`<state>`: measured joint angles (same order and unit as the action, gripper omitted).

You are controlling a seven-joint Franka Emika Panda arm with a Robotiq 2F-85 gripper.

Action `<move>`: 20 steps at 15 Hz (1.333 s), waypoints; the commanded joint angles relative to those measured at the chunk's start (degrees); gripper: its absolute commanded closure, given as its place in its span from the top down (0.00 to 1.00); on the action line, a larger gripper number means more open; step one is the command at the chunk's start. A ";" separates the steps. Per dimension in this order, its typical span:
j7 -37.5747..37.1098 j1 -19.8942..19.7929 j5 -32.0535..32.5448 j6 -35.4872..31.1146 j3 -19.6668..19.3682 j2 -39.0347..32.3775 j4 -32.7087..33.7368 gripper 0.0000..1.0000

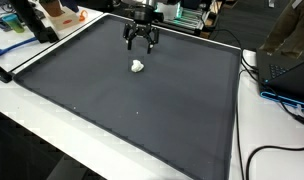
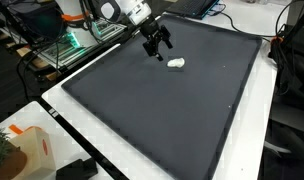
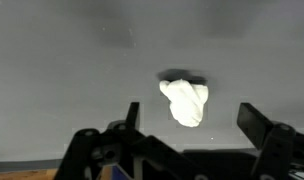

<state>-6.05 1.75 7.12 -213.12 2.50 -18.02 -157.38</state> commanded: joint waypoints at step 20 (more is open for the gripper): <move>-4.42 -1.40 -2.55 13.11 4.34 9.17 1.16 1.00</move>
<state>-7.67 1.11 4.71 -205.73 5.08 -12.90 -155.38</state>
